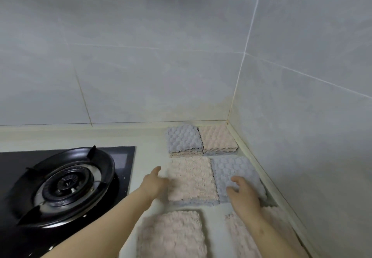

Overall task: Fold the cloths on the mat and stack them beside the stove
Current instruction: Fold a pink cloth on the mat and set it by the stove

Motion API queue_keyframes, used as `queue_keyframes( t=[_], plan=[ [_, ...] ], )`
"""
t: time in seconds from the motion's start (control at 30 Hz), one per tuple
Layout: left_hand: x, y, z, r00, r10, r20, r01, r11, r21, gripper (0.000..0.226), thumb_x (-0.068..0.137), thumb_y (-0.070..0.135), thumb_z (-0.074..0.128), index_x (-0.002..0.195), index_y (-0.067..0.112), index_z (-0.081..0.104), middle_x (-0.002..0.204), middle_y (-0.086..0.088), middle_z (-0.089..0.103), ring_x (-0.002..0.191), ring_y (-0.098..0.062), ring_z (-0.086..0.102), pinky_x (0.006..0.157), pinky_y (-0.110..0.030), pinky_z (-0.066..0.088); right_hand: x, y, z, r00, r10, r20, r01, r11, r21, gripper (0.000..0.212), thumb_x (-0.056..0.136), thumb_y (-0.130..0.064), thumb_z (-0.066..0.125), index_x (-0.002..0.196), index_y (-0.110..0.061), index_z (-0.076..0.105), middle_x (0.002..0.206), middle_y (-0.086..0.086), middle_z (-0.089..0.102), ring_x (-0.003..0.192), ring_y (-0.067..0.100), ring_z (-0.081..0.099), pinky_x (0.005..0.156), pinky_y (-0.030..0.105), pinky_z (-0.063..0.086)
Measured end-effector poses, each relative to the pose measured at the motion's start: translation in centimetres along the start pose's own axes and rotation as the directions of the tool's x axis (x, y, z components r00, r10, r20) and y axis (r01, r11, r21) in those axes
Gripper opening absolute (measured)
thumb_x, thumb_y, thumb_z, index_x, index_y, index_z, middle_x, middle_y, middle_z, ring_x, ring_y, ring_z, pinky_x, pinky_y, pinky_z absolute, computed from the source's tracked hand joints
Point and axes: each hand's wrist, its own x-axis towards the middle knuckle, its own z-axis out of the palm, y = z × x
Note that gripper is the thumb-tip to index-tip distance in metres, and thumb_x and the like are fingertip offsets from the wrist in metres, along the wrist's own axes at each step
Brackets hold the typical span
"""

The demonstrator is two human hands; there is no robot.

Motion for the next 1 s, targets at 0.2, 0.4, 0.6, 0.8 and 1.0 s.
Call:
queue_keyframes(
  t=[0.2, 0.4, 0.6, 0.8, 1.0],
  plan=[
    [-2.7, -2.3, -1.0, 1.000, -0.023, -0.004, 0.023, 1.000, 0.006, 0.059, 0.095, 0.017, 0.047, 0.148, 0.023, 0.022, 0.148, -0.011, 0.032, 0.123, -0.029, 0.044, 0.087, -0.028, 0.036, -3.1, 0.4, 1.2, 0.999, -0.029, -0.024, 0.031, 0.997, 0.072, 0.036, 0.090, -0.013, 0.054, 0.126, -0.013, 0.053, 0.104, 0.008, 0.058, 0.094, 0.022, 0.055, 0.085, 0.034, 0.047],
    [-6.7, -4.7, -0.5, 0.984, -0.060, -0.169, 0.065, 0.997, 0.028, 0.059, 0.092, 0.027, 0.049, 0.146, 0.027, 0.025, 0.148, -0.009, 0.023, 0.110, -0.030, 0.048, 0.090, -0.036, 0.044, -4.6, 2.2, 0.3, 0.998, -0.055, -0.032, 0.057, 0.995, 0.079, 0.033, 0.089, -0.011, 0.055, 0.122, -0.014, 0.056, 0.123, 0.009, 0.056, 0.098, 0.023, 0.054, 0.081, 0.030, 0.043],
    [-11.0, -6.3, 1.9, 0.953, -0.140, -0.269, 0.186, 0.970, 0.153, 0.062, 0.091, 0.041, 0.048, 0.146, 0.035, 0.019, 0.149, -0.015, 0.023, 0.121, -0.039, 0.043, 0.101, -0.046, 0.041, -6.9, 4.3, -2.1, 0.995, -0.089, 0.032, 0.087, 0.995, 0.057, 0.034, 0.088, -0.009, 0.054, 0.122, -0.013, 0.055, 0.106, 0.013, 0.062, 0.090, 0.025, 0.057, 0.080, 0.032, 0.043],
    [-14.2, -6.3, 3.5, 0.976, -0.095, -0.195, 0.124, 0.982, 0.140, 0.059, 0.091, 0.026, 0.052, 0.144, 0.034, 0.025, 0.128, -0.006, 0.047, 0.090, -0.022, 0.054, 0.069, -0.026, 0.048, -8.4, 6.8, -3.6, 0.986, -0.138, 0.091, 0.142, 0.989, -0.035, 0.037, 0.087, -0.012, 0.054, 0.124, -0.015, 0.054, 0.125, 0.006, 0.057, 0.106, 0.025, 0.057, 0.089, 0.032, 0.046],
    [-15.3, -6.1, 6.0, 0.991, 0.035, -0.128, -0.001, 0.965, 0.262, 0.061, 0.090, 0.026, 0.056, 0.144, 0.027, 0.028, 0.142, -0.001, 0.044, 0.121, -0.024, 0.049, 0.101, -0.031, 0.037, -9.0, 7.9, -5.3, 0.985, -0.158, 0.062, 0.168, 0.964, -0.205, 0.038, 0.088, -0.017, 0.051, 0.126, -0.019, 0.053, 0.141, -0.003, 0.043, 0.128, 0.020, 0.041, 0.106, 0.032, 0.033]
  ],
)
